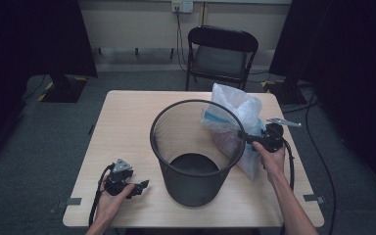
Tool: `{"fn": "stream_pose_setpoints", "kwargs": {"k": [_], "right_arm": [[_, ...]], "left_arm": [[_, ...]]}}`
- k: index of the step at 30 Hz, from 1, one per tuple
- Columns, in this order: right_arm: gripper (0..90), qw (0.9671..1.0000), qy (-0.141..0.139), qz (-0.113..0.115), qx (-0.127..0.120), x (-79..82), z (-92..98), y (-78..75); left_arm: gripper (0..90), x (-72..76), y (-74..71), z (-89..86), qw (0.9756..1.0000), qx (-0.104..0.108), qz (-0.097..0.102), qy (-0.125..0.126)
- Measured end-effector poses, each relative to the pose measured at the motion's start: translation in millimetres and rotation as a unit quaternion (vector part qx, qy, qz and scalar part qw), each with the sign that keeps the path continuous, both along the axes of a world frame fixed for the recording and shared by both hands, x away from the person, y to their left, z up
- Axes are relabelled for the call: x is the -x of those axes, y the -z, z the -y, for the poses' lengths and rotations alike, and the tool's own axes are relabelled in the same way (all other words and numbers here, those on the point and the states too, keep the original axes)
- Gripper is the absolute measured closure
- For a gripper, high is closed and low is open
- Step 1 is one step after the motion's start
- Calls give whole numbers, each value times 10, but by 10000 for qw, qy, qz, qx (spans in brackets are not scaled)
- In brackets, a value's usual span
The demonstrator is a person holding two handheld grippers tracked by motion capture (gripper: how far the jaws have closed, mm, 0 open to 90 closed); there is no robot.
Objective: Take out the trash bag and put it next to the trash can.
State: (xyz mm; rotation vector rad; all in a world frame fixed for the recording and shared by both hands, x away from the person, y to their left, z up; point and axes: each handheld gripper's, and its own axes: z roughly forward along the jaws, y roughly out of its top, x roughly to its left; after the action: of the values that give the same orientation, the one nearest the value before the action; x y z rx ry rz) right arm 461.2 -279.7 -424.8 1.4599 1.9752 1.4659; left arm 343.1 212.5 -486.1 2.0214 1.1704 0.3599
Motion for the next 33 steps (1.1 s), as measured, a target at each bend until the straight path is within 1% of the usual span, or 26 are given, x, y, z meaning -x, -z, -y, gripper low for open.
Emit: {"fn": "stream_pose_setpoints", "kwargs": {"k": [1, 4, 5, 6, 7, 8, 9, 10, 11, 12, 13, 14, 15, 17, 18, 20, 21, 22, 24, 29, 33], "right_arm": [[162, 10000, -17, 22, 8, 19, 9, -2], [160, 9999, 6, 11, 169, 73, 42, -9], [160, 9999, -3, 32, 132, 97, 58, -15], [160, 10000, -15, 59, 74, 125, 78, -23], [159, 9999, -18, 89, 83, 151, 96, -35], [158, 9999, -10, 113, 105, 180, 114, -50], [158, 9999, -20, 149, 70, 208, 134, -63], [158, 9998, -20, 163, 59, 234, 153, -79], [158, 9998, 1, 183, 56, 262, 171, -96], [158, 9997, 13, 224, 43, 289, 187, -110], [158, 9997, 14, 249, 22, 319, 200, -127], [159, 9996, 26, 290, 28, 347, 211, -145], [163, 9994, 30, 330, 26, 370, 221, -163], [183, 9990, 5, 456, 24, 416, 230, -216], [183, 9990, 5, 456, 24, 416, 230, -216], [187, 9983, 45, 582, 65, 444, 233, -277], [201, 9973, 64, 726, 32, 448, 237, -342], [202, 9968, 57, 803, 14, 440, 233, -375], [197, 9963, 56, 861, -7, 395, 217, -439], [188, 9950, 124, 986, -39, 201, 132, -590], [192, 9951, 231, 962, -49, 12, 86, -689]], "left_arm": [[224, 8, -7, 13, 10000, 8, 1, 75], [214, 27, 26, 81, 9995, -172, -59, 252], [214, 21, 44, 97, 9992, -247, -75, 289], [215, 11, 60, 106, 9992, -311, -88, 248], [210, -3, 72, 107, 9990, -364, -8, 245], [210, -16, 79, 103, 9990, -390, 27, 195], [210, -29, 85, 96, 9995, -299, 29, 132], [210, -36, 87, 88, 9995, -280, 44, 99], [210, -34, 95, 91, 9994, -334, 98, 74], [209, -34, 95, 91, 9994, -334, 98, 74], [205, -16, 110, 117, 9987, -472, 196, 44], [199, -16, 110, 117, 9987, -472, 196, 44], [184, -10, 120, 142, 9982, -549, 246, 64], [155, -16, 127, 149, 9981, -551, 255, 59], [150, -16, 127, 149, 9981, -551, 255, 59], [149, -20, 131, 147, 9982, -529, 265, 64], [148, -19, 134, 147, 9983, -511, 268, 60], [148, -17, 135, 147, 9983, -510, 275, 52], [148, -17, 136, 147, 9983, -506, 277, 51], [147, -18, 139, 144, 9983, -502, 300, 76], [147, -19, 139, 141, 9982, -504, 301, 91]]}}
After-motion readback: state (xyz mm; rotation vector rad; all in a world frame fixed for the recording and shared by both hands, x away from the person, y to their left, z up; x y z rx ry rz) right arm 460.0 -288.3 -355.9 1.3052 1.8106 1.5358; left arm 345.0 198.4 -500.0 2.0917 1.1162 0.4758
